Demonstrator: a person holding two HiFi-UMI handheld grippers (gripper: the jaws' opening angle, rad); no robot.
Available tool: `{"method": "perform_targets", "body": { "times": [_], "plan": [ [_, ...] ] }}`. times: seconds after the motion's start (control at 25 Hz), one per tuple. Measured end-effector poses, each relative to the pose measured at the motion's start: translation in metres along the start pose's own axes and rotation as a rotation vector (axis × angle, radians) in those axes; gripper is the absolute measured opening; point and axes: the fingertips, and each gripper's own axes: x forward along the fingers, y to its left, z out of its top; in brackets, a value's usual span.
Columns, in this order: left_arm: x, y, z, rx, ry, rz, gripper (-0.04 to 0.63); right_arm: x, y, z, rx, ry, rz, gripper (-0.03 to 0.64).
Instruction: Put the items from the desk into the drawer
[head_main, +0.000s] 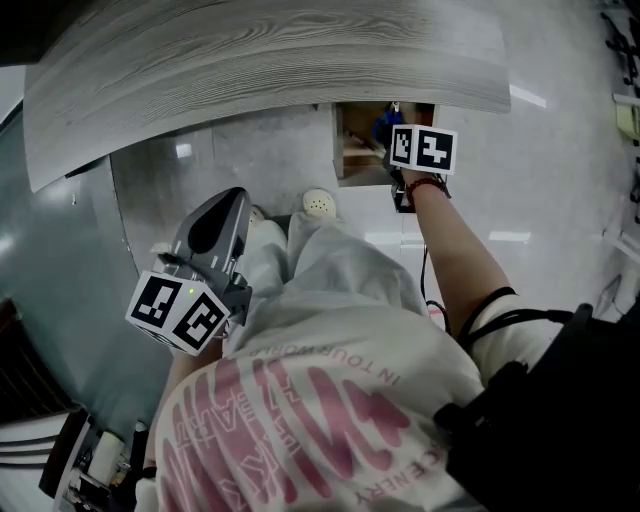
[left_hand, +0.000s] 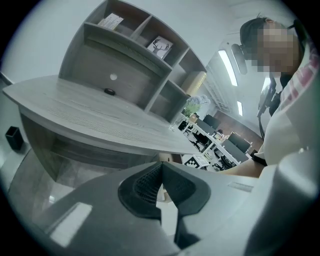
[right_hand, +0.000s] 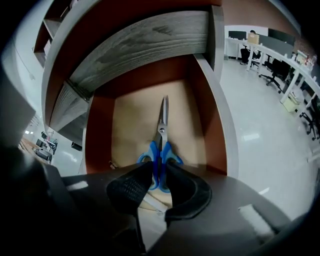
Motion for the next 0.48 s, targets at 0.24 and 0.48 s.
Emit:
{"method": "perform_targets", "body": {
  "times": [0.24, 0.48],
  "plan": [
    [-0.0043, 0.0072, -0.0080, -0.031, -0.011, 0.016, 0.020, 0.0028, 0.0005, 0.0008, 0.003, 0.000, -0.008, 0.098],
    [-0.0034, 0.0089, -0.0091, -0.048, -0.030, 0.016, 0.018, 0.0057, 0.0000, -0.0007, -0.014, 0.016, -0.032, 0.103]
  ]
}}
